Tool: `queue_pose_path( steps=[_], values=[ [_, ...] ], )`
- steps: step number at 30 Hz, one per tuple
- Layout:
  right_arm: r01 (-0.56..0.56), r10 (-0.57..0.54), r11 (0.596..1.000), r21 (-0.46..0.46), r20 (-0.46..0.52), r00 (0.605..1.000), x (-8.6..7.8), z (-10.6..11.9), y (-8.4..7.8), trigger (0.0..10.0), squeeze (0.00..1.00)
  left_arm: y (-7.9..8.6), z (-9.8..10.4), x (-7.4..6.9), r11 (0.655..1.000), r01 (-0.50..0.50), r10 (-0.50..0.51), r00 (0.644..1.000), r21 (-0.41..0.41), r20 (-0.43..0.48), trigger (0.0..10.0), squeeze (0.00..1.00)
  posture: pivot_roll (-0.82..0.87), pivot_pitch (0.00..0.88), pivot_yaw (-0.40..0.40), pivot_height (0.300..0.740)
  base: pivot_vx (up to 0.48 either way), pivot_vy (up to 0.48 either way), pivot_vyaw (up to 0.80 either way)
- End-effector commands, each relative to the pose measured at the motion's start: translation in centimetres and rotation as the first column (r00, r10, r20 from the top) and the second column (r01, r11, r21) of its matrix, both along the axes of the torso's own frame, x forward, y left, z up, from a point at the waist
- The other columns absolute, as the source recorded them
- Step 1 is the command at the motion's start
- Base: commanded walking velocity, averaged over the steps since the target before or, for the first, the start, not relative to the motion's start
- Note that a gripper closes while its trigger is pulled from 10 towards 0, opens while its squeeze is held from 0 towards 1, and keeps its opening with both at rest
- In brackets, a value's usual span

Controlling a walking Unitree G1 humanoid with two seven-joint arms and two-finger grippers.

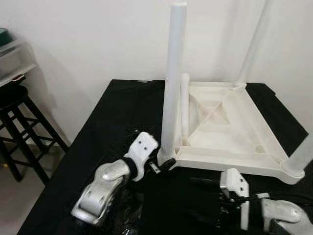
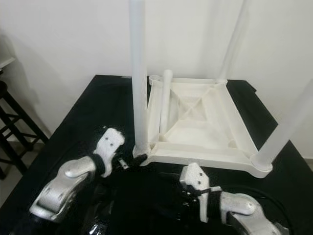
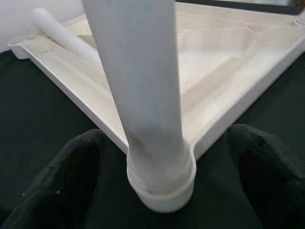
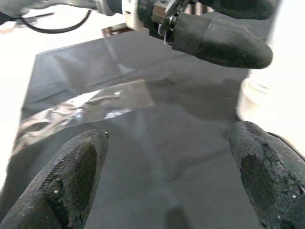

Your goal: Building children table

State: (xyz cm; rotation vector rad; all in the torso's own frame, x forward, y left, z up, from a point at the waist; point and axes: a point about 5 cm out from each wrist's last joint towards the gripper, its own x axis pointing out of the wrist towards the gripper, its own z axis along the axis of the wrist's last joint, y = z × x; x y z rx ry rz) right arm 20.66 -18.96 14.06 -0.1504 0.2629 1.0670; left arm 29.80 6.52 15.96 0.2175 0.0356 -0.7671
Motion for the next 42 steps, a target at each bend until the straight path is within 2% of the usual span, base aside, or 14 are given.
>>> queue_pose_path(
  steps=[1,5,11,12,17,18,30,36,37,38,39,40,41,42],
  values=[
    [0.053,-0.052,0.999,-0.012,0.019,0.998,0.2,0.2,-1.0,10.0,0.0,-0.6,-0.3,0.1,1.0,-0.002,0.003,0.999,0.013,-0.033,10.0,1.0,-0.09,0.027,-0.004,0.74,0.0,0.0,0.0],
    [0.115,-0.114,0.993,-0.015,0.045,0.992,0.8,0.5,-1.8,10.0,0.0,-1.5,0.0,0.5,0.999,-0.029,0.03,0.999,0.02,-0.04,10.0,1.0,-0.1,0.027,-0.005,0.74,0.0,0.0,0.0],
    [0.119,-0.119,0.993,0.008,0.035,0.992,0.7,0.4,-1.6,10.0,0.0,-1.9,-0.1,1.0,0.995,-0.096,0.097,0.993,0.016,-0.067,10.0,0.96,-0.1,0.027,-0.005,0.74,0.0,0.0,0.0],
    [0.121,-0.121,0.993,0.014,0.032,0.992,0.7,0.4,-1.6,10.0,0.0,-2.1,-0.1,1.2,0.994,-0.111,0.111,0.991,0.006,-0.072,10.0,0.0,-0.1,0.026,-0.005,0.74,0.0,0.0,0.0],
    [0.123,-0.124,0.992,0.028,0.023,0.992,0.7,0.4,-1.6,10.0,0.0,-2.2,0.1,1.3,0.991,-0.129,0.128,0.989,-0.014,-0.076,10.0,0.0,-0.1,0.023,-0.004,0.74,0.0,0.0,0.0],
    [0.124,-0.125,0.992,0.032,0.021,0.992,0.6,0.4,-1.6,10.0,0.0,-2.2,0.1,1.3,0.991,-0.136,0.135,0.988,-0.012,-0.079,0.0,0.0,-0.1,0.023,-0.004,0.74,0.0,0.0,0.0],
    [0.126,-0.126,0.991,0.053,0.005,0.992,0.6,0.3,-1.6,10.0,0.0,-1.4,-0.5,0.9,0.981,-0.192,0.189,0.976,-0.024,-0.11,0.0,0.0,-0.1,0.015,0.0,0.74,0.0,0.0,0.0],
    [0.124,-0.124,0.99,0.064,-0.005,0.992,0.5,0.3,-1.6,10.0,0.0,-0.7,-0.3,1.1,0.981,-0.178,0.168,0.978,-0.076,-0.121,0.0,0.0,-0.1,0.013,0.001,0.74,0.0,0.0,0.0],
    [0.122,-0.122,0.99,0.066,-0.006,0.992,0.5,0.3,-1.6,10.0,0.0,-0.7,0.2,1.1,0.987,-0.117,0.107,0.99,-0.107,-0.092,0.0,0.0,-0.1,0.013,0.002,0.74,0.0,0.0,0.0],
    [0.121,-0.121,0.99,0.068,-0.008,0.993,0.5,0.3,-1.5,10.0,0.0,-0.8,1.1,0.8,0.989,-0.011,0.006,0.999,-0.148,-0.035,0.0,0.0,-0.1,0.013,0.002,0.74,0.0,0.0,0.0],
    [0.121,-0.121,0.99,0.068,-0.008,0.993,0.5,0.3,-1.5,10.0,0.0,-0.8,1.1,0.8,0.989,-0.011,0.006,0.999,-0.148,-0.035,0.0,0.0,-0.1,0.013,0.002,0.74,0.0,0.0,0.0],
    [0.12,-0.119,0.99,0.07,-0.009,0.993,0.5,0.3,-1.5,10.0,0.0,-0.8,1.8,0.3,0.976,0.115,-0.113,0.993,-0.186,0.021,0.0,0.0,-0.1,0.013,0.002,0.74,0.0,0.0,0.0],
    [0.117,-0.117,0.99,0.072,-0.01,0.993,0.5,0.4,-1.5,10.0,0.0,-0.2,2.1,-0.5,0.933,0.295,-0.292,0.955,-0.209,0.046,0.0,0.0,-0.1,0.014,-0.007,0.74,0.0,0.0,0.0],
    [0.116,-0.115,0.991,0.074,-0.01,0.993,0.5,0.4,-1.5,10.0,0.0,0.3,2.2,-1.1,0.889,0.403,-0.401,0.914,-0.219,0.057,0.0,0.0,-0.1,0.014,-0.007,0.74,0.0,0.0,0.0]
  ],
)
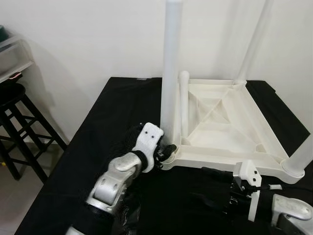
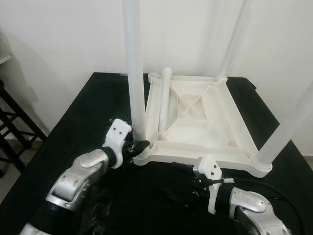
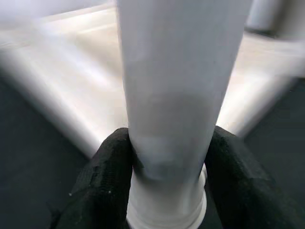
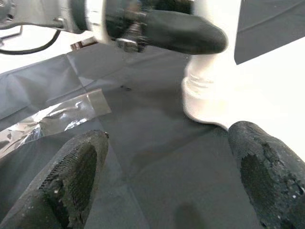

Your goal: Building children table

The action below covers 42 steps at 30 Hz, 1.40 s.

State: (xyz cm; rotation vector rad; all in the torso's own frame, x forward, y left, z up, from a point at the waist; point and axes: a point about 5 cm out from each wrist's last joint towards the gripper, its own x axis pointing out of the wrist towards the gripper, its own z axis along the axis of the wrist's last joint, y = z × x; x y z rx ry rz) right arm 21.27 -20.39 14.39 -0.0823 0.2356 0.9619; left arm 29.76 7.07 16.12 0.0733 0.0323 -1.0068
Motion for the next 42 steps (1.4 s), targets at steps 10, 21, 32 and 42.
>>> queue_pose_path(
  steps=[10,21,32,42],
  values=[
    [0.006,-0.006,1.0,0.03,0.001,1.0,0.0,0.2,0.0,10.0,0.0,2.2,-0.2,-2.4,0.826,0.55,-0.561,0.823,-0.119,-0.087,0.0,0.0,-0.11,0.015,0.018,0.74,0.0,0.0,0.0],
    [0.009,-0.009,0.999,0.038,0.01,1.0,0.1,0.4,0.2,10.0,0.0,2.3,-1.7,-1.5,0.889,0.456,-0.454,0.889,0.029,-0.064,10.0,0.0,-0.11,0.018,0.019,0.74,0.0,0.0,0.0],
    [0.015,-0.016,0.999,0.04,0.014,1.0,0.2,0.6,0.2,10.0,0.0,3.2,-1.0,1.5,0.997,-0.026,0.023,0.999,0.074,0.039,10.0,0.0,-0.09,0.032,0.018,0.74,0.0,0.0,0.0],
    [0.015,-0.015,0.999,0.041,0.011,1.0,0.2,0.7,0.1,10.0,0.0,2.6,-0.4,-0.1,0.976,-0.218,0.218,0.976,0.019,0.007,10.0,0.0,-0.07,0.041,0.017,0.74,0.0,0.0,0.0]
  ],
)
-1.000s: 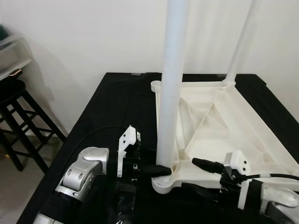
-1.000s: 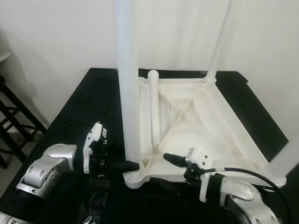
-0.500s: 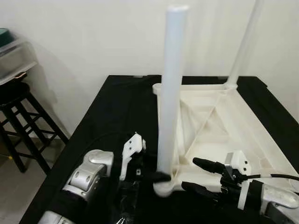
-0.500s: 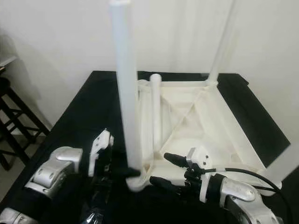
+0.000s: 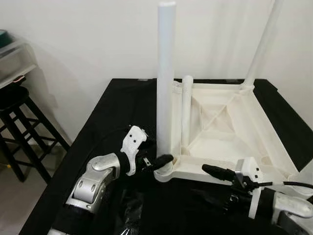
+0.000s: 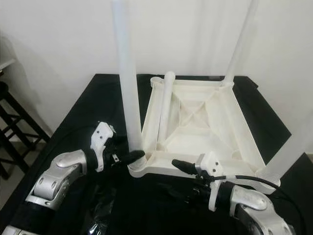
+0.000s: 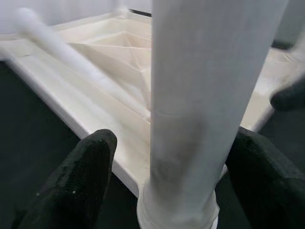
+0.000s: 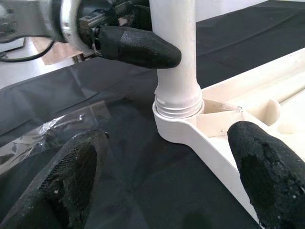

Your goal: Building children table

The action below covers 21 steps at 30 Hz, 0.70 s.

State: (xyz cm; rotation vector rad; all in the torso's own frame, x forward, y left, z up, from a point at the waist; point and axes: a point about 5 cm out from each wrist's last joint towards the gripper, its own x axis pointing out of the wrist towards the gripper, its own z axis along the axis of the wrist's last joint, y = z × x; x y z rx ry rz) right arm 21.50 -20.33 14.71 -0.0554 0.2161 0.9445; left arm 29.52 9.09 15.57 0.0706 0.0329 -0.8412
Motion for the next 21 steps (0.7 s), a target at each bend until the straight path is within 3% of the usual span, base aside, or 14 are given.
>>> queue_pose_path(
  steps=[1,2,7,10,13,14,21],
  values=[
    [-0.006,0.005,1.0,0.012,0.004,1.0,-0.01,0.38,-0.04,10.0,0.0,0.22,0.03,-0.26,0.993,-0.114,0.114,0.993,0.025,-0.002,10.0,0.0,-0.07,0.042,0.015,0.74,0.0,0.0,0.0],
    [-0.006,0.006,1.0,0.012,0.003,1.0,0.01,0.39,-0.07,10.0,0.0,-0.03,-0.08,-0.38,0.983,-0.179,0.179,0.984,0.033,-0.007,10.0,0.0,-0.07,0.041,0.013,0.74,0.0,0.0,0.0],
    [-0.007,0.007,1.0,0.012,0.001,1.0,0.05,0.34,-0.07,10.0,0.0,-0.2,0.14,0.13,0.95,-0.304,0.303,0.953,0.065,0.021,10.0,0.0,-0.07,0.034,0.013,0.74,0.0,0.0,0.0],
    [-0.009,0.009,1.0,0.011,-0.001,1.0,0.05,0.3,-0.04,10.0,0.0,-0.15,0.23,0.49,0.925,-0.364,0.362,0.931,0.109,0.039,10.0,0.0,-0.08,0.033,0.013,0.74,0.0,0.0,0.0],
    [-0.01,0.01,1.0,0.011,-0.001,1.0,0.04,0.29,-0.03,10.0,0.0,-0.25,0.24,0.44,0.921,-0.371,0.369,0.929,0.121,0.038,10.0,0.0,-0.08,0.031,0.016,0.74,0.0,0.0,0.0],
    [-0.01,0.01,1.0,0.011,-0.001,1.0,0.03,0.27,-0.03,10.0,0.0,-0.35,0.18,0.35,0.918,-0.377,0.376,0.926,0.124,0.035,0.0,0.0,-0.08,0.031,0.017,0.74,0.0,0.0,0.0],
    [-0.01,0.01,1.0,0.011,-0.004,1.0,-0.06,0.19,-0.04,10.0,0.0,-0.02,0.21,0.22,0.899,-0.42,0.419,0.907,0.125,0.03,0.0,0.0,-0.08,0.027,0.017,0.74,0.0,0.0,0.0]
  ],
)
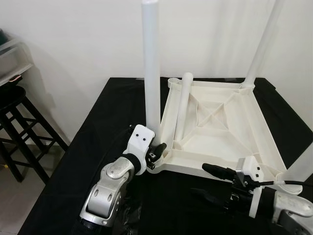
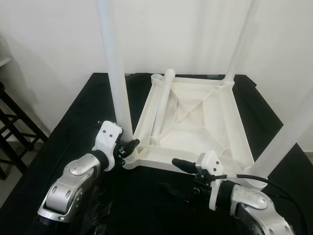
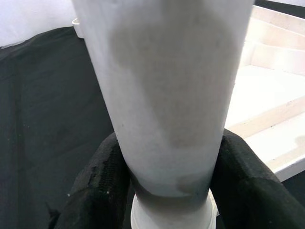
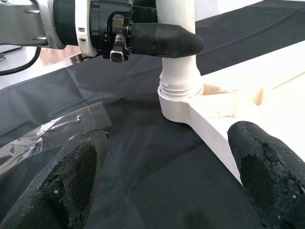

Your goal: Building children table

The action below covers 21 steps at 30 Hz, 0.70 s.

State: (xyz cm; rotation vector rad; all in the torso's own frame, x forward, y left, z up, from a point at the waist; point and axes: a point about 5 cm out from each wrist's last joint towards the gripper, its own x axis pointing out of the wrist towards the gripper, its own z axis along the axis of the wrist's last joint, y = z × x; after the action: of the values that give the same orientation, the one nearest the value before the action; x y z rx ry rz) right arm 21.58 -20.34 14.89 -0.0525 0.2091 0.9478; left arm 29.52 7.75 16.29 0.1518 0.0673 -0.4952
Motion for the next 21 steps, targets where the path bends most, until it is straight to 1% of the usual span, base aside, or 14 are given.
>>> queue_pose_path(
  steps=[1,4,6,9,10,11,12,13,14,15,16,18,19,21],
  values=[
    [-0.009,0.009,1.0,0.005,-0.009,1.0,-0.2,0.0,0.0,10.0,0.0,1.5,-0.5,0.3,0.995,-0.096,0.097,0.995,0.038,-0.011,0.0,0.0,-0.08,0.027,0.017,0.74,0.0,0.0,0.0],
    [-0.011,0.011,1.0,0.006,-0.011,1.0,-0.2,-0.1,0.0,10.0,0.0,1.6,-0.5,0.4,0.995,-0.095,0.095,0.995,0.032,-0.008,0.0,0.0,-0.08,0.022,0.014,0.74,0.0,0.0,0.0],
    [-0.014,0.014,1.0,0.007,-0.013,1.0,-0.2,-0.1,0.1,10.0,0.0,1.2,-0.3,0.2,1.0,-0.004,0.004,1.0,-0.009,0.001,0.0,0.0,-0.08,0.019,0.014,0.74,0.0,0.0,0.0],
    [-0.015,0.015,1.0,0.008,-0.014,1.0,-0.2,-0.1,0.1,10.0,0.0,1.1,-0.3,0.1,0.998,0.046,-0.046,0.999,-0.03,0.009,0.0,0.0,-0.08,0.017,0.015,0.74,0.0,0.0,0.0],
    [-0.017,0.017,1.0,0.009,-0.014,1.0,-0.2,-0.1,0.2,10.0,0.0,0.9,-0.2,-0.8,0.968,0.235,-0.234,0.972,-0.09,0.021,0.0,0.0,-0.08,0.013,0.014,0.74,0.0,0.0,0.0],
    [-0.022,0.022,1.0,0.013,-0.014,1.0,-0.3,-0.1,0.3,10.0,0.0,2.1,-0.8,-1.7,0.881,0.442,-0.449,0.893,-0.168,-0.007,0.0,0.0,-0.07,0.008,0.012,0.74,0.0,0.0,0.0],
    [-0.025,0.026,1.0,0.016,-0.014,1.0,-0.3,-0.1,0.4,10.0,0.0,3.1,-0.9,-2.5,0.792,0.567,-0.583,0.813,-0.227,-0.006,0.0,0.0,-0.07,0.008,0.012,0.74,0.0,0.0,0.0],
    [-0.025,0.026,1.0,0.016,-0.014,1.0,-0.3,-0.1,0.4,10.0,0.0,3.1,-0.9,-2.5,0.792,0.567,-0.583,0.813,-0.227,-0.006,0.0,0.0,-0.07,0.008,0.012,0.74,0.0,0.0,0.0],
    [-0.031,0.032,0.999,0.021,-0.015,0.999,-0.3,-0.1,0.4,10.0,0.0,4.5,-1.5,-2.8,0.717,0.649,-0.68,0.732,-0.255,-0.048,0.0,0.0,-0.07,0.007,0.005,0.74,0.0,0.0,0.0],
    [-0.036,0.037,0.999,0.025,-0.017,0.999,-0.3,-0.1,0.5,10.0,0.0,5.5,-1.9,-3.0,0.66,0.699,-0.742,0.664,-0.277,-0.092,0.0,0.0,-0.07,0.008,0.002,0.74,0.0,0.0,0.0],
    [-0.041,0.041,0.999,0.029,-0.02,0.999,-0.3,-0.1,0.5,10.0,0.0,6.1,-2.4,-2.8,0.64,0.716,-0.764,0.631,-0.28,-0.133,0.0,0.0,-0.07,0.009,0.002,0.74,0.0,0.0,0.0],
    [-0.041,0.041,0.999,0.029,-0.02,0.999,-0.3,-0.1,0.5,10.0,0.0,6.1,-2.4,-2.8,0.64,0.716,-0.764,0.631,-0.28,-0.133,0.0,0.0,-0.07,0.009,0.002,0.74,0.0,0.0,0.0],
    [-0.043,0.044,0.999,0.032,-0.021,0.999,-0.3,0.0,0.5,10.0,0.0,6.3,-2.6,-2.7,0.617,0.733,-0.785,0.6,-0.286,-0.155,0.0,0.0,-0.07,0.009,0.002,0.74,0.0,0.0,0.0],
    [-0.043,0.044,0.998,0.034,-0.021,0.999,-0.4,0.0,0.5,10.0,0.0,6.1,-2.5,-2.1,0.62,0.725,-0.78,0.61,-0.302,-0.138,0.0,0.0,-0.07,0.014,0.012,0.74,0.0,0.0,0.0]
  ],
)
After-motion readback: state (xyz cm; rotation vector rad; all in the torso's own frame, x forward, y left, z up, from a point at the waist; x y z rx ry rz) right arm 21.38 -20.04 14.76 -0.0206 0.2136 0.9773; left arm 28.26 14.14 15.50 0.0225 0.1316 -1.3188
